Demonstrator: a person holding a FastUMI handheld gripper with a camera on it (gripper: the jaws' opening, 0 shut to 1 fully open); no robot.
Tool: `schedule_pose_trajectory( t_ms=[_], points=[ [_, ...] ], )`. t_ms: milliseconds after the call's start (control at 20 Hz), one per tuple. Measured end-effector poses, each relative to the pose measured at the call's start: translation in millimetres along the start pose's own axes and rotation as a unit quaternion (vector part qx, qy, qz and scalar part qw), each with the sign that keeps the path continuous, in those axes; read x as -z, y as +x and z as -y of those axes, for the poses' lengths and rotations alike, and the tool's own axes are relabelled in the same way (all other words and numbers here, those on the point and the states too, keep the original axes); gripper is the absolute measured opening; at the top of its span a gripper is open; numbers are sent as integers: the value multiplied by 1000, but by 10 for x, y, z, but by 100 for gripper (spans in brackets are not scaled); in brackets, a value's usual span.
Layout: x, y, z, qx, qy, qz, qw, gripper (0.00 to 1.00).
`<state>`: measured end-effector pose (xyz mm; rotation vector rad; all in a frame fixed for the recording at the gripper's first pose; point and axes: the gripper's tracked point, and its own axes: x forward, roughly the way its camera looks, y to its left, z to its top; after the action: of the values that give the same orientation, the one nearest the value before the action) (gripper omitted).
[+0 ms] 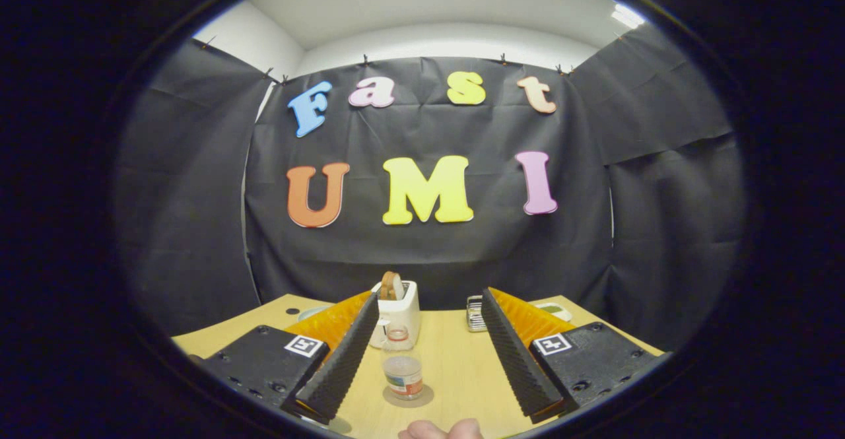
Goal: Take the bottle from table, then pour the juice into the cup, finally place the bottle on the coaster
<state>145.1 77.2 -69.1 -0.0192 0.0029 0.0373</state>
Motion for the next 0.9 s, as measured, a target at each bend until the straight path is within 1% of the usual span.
schedule_pose_trajectory(
  t_ms=[200, 300, 450, 600, 850, 900],
  points=[
    [-485, -562, -51, 21, -30, 18, 999, 100],
    [-672, -832, -174, 18, -38, 34, 999, 100],
    [-751, -1132, -340, 10, -45, 36, 998, 100],
    [-813, -1291, -475, 2, -52, 32, 998, 100],
    [-881, -1487, -646, -25, -23, 22, 999, 100],
    [-863, -1508, -646, -25, -20, 19, 999, 100]
  ],
)
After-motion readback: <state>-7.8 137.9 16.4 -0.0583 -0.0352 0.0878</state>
